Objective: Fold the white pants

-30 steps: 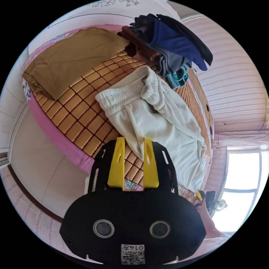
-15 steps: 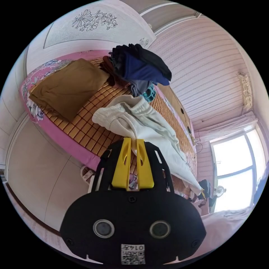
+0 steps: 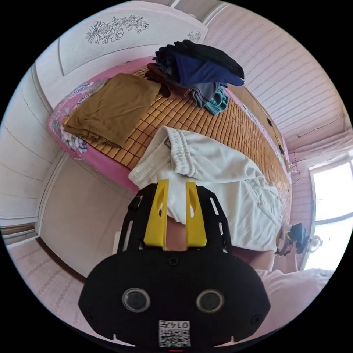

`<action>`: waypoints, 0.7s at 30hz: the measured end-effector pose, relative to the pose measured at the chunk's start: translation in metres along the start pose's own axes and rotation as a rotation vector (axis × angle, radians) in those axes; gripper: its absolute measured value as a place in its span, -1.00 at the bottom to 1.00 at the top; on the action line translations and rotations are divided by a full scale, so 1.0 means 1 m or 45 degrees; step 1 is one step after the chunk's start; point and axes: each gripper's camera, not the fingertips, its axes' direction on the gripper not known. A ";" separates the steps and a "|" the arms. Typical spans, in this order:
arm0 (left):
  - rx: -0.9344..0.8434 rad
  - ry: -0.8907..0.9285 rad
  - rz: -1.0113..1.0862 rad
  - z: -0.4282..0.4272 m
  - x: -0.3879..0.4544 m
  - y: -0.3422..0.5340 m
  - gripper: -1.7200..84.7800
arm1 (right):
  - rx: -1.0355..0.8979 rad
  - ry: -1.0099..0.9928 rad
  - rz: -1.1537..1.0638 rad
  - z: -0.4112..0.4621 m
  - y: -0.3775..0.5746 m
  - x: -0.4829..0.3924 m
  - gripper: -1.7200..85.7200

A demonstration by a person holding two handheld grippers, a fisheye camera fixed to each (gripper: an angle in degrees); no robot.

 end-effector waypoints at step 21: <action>-0.008 0.257 -0.240 0.130 0.063 -0.100 -0.98 | -0.078 0.235 -0.150 0.173 -0.191 -0.122 -0.94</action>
